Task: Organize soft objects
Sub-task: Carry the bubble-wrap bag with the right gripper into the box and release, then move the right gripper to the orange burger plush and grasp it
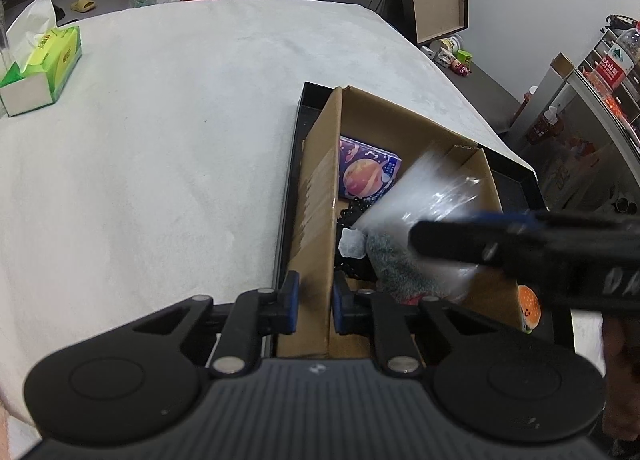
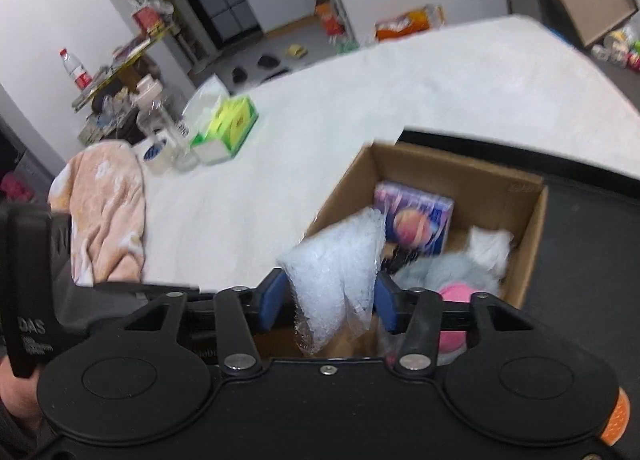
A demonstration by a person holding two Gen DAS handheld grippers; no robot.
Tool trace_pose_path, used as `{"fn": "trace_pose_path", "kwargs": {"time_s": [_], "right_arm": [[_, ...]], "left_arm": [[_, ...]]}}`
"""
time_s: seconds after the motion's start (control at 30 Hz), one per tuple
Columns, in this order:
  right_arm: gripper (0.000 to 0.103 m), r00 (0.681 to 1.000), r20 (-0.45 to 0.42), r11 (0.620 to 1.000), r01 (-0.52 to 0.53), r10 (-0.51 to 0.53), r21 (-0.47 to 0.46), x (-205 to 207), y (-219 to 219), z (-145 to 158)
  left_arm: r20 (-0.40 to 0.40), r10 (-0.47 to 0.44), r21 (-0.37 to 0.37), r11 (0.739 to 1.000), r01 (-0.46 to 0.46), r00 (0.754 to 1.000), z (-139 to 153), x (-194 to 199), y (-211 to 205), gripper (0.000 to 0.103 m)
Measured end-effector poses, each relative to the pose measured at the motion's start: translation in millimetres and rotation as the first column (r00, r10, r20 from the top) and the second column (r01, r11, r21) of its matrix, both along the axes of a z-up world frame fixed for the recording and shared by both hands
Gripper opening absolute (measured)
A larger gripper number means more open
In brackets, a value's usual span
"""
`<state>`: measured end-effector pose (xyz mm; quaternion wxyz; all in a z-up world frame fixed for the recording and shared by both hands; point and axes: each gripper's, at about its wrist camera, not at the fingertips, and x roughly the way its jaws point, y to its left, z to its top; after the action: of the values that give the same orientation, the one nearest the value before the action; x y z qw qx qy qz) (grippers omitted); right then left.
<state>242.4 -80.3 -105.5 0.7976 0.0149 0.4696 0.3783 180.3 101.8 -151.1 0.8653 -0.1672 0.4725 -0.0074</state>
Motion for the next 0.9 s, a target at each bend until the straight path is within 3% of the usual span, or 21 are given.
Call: {"fn": "trace_pose_path", "kwargs": {"time_s": [0.5, 0.9], "right_arm": [[0.05, 0.994, 0.036, 0.994, 0.109, -0.108, -0.016, 2.5, -58.7, 13.8], [0.052, 0.978, 0.053, 0.978, 0.206, -0.204, -0.039, 5.6, -115.8, 13.3]], "left_arm": [[-0.001, 0.01, 0.076, 0.997, -0.01, 1.0, 9.9, 5.4, -6.3, 0.019], [0.002, 0.011, 0.126, 0.992, -0.012, 1.0, 20.7, 11.0, -19.3, 0.046]]}}
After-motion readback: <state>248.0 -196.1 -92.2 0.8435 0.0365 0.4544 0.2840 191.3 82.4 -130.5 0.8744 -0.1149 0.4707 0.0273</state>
